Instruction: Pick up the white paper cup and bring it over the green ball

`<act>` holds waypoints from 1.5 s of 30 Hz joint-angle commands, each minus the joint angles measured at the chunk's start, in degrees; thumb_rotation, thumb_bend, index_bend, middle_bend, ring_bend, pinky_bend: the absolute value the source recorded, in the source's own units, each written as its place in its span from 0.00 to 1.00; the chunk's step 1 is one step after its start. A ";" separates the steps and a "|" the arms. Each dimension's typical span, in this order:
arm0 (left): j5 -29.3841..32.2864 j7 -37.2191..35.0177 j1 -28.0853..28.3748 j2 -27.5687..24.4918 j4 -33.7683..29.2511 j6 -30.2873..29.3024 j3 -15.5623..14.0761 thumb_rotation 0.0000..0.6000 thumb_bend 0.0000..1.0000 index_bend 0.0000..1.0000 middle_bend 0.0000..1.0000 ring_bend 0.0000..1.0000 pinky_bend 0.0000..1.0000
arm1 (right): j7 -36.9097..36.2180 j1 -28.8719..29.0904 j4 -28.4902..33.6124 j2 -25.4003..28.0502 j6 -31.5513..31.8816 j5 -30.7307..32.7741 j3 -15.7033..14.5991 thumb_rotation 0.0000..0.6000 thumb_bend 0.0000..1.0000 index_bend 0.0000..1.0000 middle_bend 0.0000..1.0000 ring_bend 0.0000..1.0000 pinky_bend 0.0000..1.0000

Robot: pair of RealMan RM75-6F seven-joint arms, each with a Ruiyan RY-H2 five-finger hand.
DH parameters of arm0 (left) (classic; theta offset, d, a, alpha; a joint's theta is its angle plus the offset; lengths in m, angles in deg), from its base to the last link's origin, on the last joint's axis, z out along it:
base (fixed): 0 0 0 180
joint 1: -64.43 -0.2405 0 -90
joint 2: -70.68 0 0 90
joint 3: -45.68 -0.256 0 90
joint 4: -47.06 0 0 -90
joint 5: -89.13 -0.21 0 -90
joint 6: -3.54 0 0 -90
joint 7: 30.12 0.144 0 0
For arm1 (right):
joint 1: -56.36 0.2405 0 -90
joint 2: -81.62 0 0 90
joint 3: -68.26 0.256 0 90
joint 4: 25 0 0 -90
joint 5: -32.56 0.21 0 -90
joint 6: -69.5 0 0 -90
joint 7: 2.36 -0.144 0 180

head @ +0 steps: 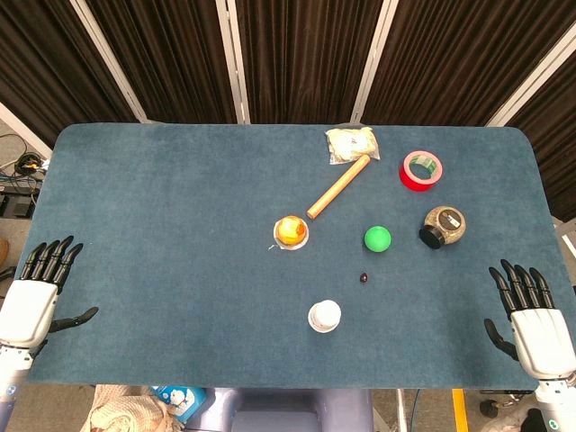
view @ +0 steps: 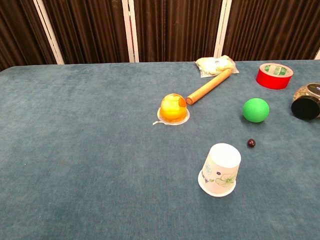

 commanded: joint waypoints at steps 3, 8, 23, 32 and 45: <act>-0.03 -0.06 -0.04 -0.01 0.02 -0.08 0.00 1.00 0.02 0.00 0.00 0.00 0.00 | -0.25 0.04 0.04 0.08 0.04 -0.48 -0.20 1.00 0.36 0.00 0.00 0.00 0.04; 0.00 -0.02 -0.06 0.07 0.17 -0.06 0.00 1.00 0.02 0.00 0.00 0.00 0.00 | -2.96 0.93 0.43 0.68 -0.31 -2.87 -0.91 1.00 0.36 0.00 0.00 0.00 0.04; 1.07 -0.12 0.44 0.23 0.12 1.23 0.35 1.00 0.02 0.00 0.00 0.00 0.00 | -16.25 14.38 -4.38 2.46 -5.78 -22.04 -4.27 1.00 0.33 0.00 0.00 0.00 0.13; 1.74 0.53 0.63 0.43 0.05 1.75 0.57 1.00 0.02 0.00 0.00 0.00 0.00 | -13.95 20.57 -1.40 1.30 -13.36 -24.52 -5.06 1.00 0.33 0.00 0.00 0.03 0.20; 2.04 0.23 0.76 0.28 -0.16 2.11 0.60 1.00 0.02 0.00 0.00 0.00 0.00 | -1.65 24.21 6.23 0.16 -27.91 -18.18 -5.42 1.00 0.33 0.00 0.00 0.03 0.21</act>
